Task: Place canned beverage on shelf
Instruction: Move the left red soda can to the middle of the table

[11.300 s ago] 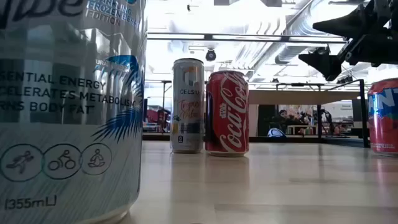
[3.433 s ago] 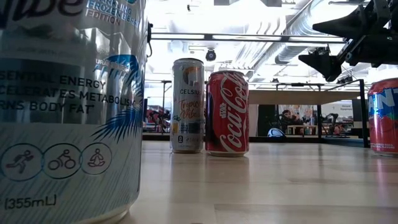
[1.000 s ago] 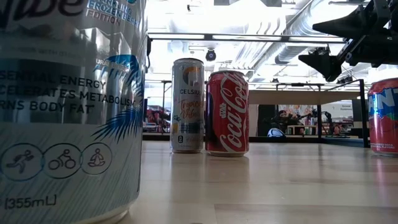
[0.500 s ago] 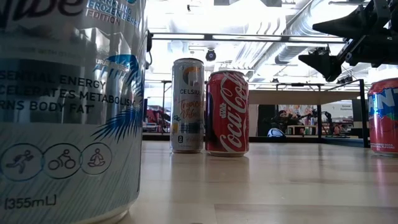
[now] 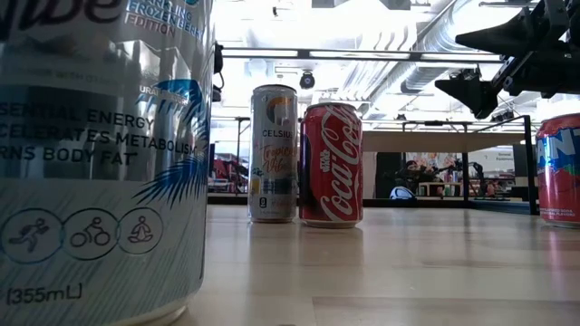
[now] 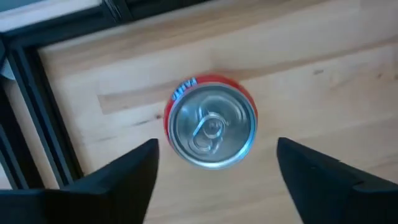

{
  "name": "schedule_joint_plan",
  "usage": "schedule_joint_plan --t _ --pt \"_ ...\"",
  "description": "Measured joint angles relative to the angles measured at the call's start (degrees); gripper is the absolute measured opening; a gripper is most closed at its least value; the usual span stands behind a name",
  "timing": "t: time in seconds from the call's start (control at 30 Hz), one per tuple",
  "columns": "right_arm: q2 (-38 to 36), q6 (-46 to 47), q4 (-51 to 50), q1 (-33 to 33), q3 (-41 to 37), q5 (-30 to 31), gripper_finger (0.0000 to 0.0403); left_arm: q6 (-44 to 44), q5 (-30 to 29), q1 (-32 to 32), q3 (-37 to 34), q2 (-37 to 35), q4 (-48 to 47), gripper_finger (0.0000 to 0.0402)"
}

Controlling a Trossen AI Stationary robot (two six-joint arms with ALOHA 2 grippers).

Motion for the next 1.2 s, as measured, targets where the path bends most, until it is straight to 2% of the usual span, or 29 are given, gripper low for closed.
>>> schedule_joint_plan --t 0.17,0.3,0.57,1.03,1.2 --pt "0.0 0.0 0.0 0.0 0.0 0.0 0.0399 0.0 -0.1 1.1 0.0 0.0 2.4 0.0354" --pt "0.0 0.0 0.0 0.0 0.0 0.0 0.0399 -0.5 0.1 1.4 0.0 1.5 2.7 0.0366" --pt "0.0 0.0 0.0 0.0 0.0 0.0 0.0399 -1.7 2.8 2.0 0.0 5.1 1.9 0.0367" --pt "0.0 0.0 0.0 0.0 0.0 0.0 0.0399 -3.2 3.0 2.2 0.0 5.3 0.7 0.0367" --pt "0.0 0.0 0.0 0.0 0.0 0.0 0.0399 -3.9 4.6 2.5 0.0 5.4 0.8 0.0343"
